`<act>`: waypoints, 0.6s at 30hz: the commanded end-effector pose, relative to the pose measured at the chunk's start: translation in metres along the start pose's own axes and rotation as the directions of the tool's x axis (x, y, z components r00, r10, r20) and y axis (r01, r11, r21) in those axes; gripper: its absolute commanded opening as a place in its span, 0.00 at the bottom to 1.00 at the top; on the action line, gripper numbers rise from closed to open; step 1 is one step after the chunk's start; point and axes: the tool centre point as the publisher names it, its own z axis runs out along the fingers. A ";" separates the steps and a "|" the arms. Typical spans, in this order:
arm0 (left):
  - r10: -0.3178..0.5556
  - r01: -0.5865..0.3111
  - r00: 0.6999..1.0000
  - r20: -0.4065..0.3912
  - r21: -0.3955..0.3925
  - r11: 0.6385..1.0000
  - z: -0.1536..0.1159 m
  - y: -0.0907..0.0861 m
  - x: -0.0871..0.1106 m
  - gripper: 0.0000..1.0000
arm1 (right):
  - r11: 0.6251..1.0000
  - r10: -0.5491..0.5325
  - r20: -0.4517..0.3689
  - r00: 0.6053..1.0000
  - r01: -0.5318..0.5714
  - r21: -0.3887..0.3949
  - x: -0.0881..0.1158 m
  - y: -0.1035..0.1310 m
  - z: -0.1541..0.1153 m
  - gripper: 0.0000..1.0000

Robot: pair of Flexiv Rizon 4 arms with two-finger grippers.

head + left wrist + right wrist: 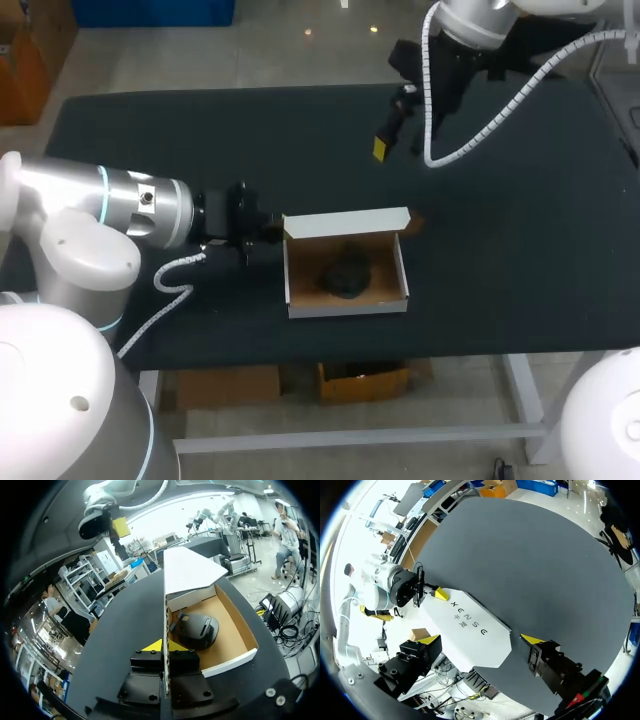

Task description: Assemble the packaging by folding the flat box into shape, placing the metal phone stand inside, and closing the box properly

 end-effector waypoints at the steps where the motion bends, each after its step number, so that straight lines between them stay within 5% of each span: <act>1: 0.001 -0.001 1.000 0.013 0.001 1.000 0.005 0.002 0.005 0.00 | 1.000 0.001 0.007 1.000 -0.001 0.001 0.003 0.000 0.000 1.00; 14: 0.001 -0.001 1.000 0.013 0.001 1.000 0.005 0.002 0.005 0.00 | 1.000 0.001 0.007 1.000 -0.001 0.001 0.003 0.000 0.000 1.00; 18: 0.031 -0.031 0.999 0.026 -0.012 0.999 0.006 0.003 0.008 0.00 | 0.994 0.104 -0.008 0.995 -0.103 0.042 -0.002 0.009 0.001 1.00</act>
